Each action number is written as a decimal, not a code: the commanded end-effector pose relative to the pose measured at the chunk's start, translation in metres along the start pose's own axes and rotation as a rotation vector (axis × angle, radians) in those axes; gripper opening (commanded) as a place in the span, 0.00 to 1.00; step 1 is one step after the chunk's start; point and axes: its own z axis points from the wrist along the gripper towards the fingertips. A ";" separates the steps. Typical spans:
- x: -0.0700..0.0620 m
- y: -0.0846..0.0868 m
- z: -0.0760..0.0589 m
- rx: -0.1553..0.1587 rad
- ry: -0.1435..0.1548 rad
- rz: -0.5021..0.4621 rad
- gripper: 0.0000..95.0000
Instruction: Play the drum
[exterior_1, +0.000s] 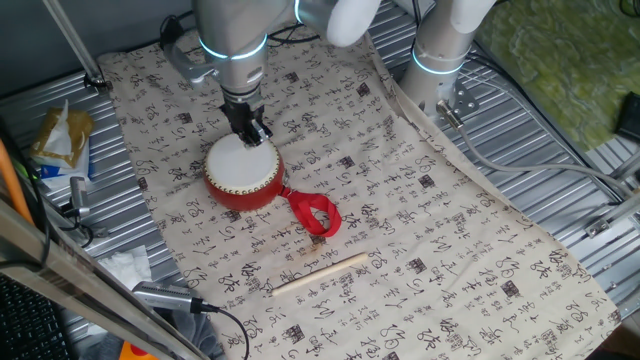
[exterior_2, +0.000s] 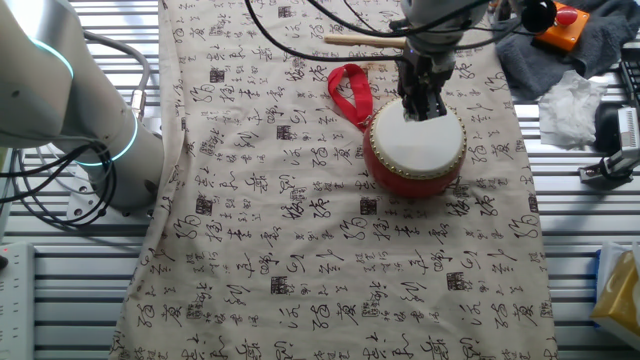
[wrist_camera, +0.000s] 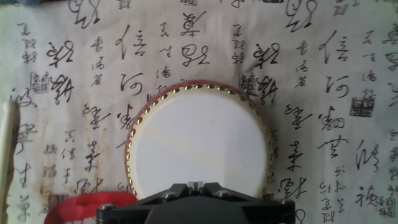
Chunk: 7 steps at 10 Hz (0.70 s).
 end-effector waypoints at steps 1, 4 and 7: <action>-0.002 0.000 0.002 0.000 0.003 0.015 0.00; -0.005 0.018 0.017 -0.008 -0.010 -0.012 0.00; -0.012 0.068 0.017 -0.006 -0.002 0.039 0.00</action>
